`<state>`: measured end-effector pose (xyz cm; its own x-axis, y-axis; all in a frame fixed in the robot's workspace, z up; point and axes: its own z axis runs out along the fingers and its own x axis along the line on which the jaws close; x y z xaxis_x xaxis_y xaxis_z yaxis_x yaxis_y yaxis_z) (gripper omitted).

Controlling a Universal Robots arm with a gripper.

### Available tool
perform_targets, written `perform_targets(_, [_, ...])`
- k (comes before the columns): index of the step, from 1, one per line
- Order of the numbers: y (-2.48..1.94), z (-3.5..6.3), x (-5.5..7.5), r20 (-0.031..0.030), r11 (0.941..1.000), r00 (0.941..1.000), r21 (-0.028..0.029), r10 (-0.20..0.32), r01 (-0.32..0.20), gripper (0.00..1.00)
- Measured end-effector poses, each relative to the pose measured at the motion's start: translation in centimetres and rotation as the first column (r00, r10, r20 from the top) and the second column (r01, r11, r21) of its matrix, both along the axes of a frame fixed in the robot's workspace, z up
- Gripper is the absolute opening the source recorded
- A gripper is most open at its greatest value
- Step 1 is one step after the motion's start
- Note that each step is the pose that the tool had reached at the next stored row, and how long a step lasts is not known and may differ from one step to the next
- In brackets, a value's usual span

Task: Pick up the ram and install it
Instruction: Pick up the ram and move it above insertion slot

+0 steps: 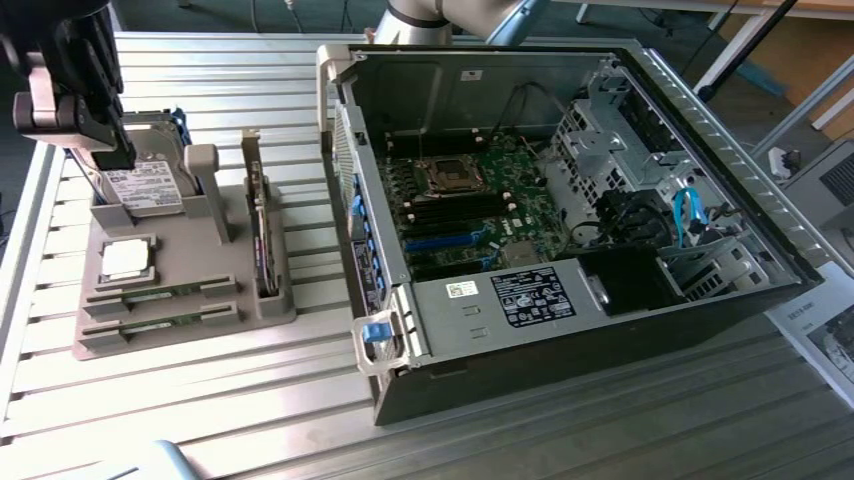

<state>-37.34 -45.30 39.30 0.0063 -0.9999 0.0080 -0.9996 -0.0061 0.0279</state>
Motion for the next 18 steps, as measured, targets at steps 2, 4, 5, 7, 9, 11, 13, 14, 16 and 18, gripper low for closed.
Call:
perform_targets(2, [0.00,0.00,0.00,0.0084,1.0000,1.0000,-0.0001,0.000,0.000,0.11])
perform_targets(4, [0.00,0.00,0.00,0.0119,1.0000,0.9999,0.0001,0.000,0.000,0.11])
perform_targets(5, [0.00,0.00,0.00,0.0120,1.0000,0.9999,0.0001,0.000,0.000,0.11])
perform_targets(7, [0.00,0.00,-0.01,0.0120,1.0000,0.9999,0.0000,0.000,0.000,0.11])
perform_targets(9, [0.00,0.00,-0.01,0.0121,1.0000,0.9999,0.0000,0.000,0.000,0.11])
perform_targets(11, [0.00,0.00,-0.02,0.0120,1.0000,0.9999,0.0048,0.000,0.000,0.11])
perform_targets(13, [0.00,0.00,-0.01,0.0121,1.0000,0.9999,0.0085,0.000,0.000,0.11])
perform_targets(14, [0.00,0.00,-0.01,0.0120,0.9999,0.9999,0.0100,0.000,0.000,0.11])
perform_targets(16, [-0.01,0.00,-0.01,0.0121,0.9999,0.9999,0.0141,0.000,0.000,0.11])
perform_targets(18, [-0.01,0.00,-0.01,0.0120,0.9998,0.9999,0.0198,0.000,0.000,0.11])
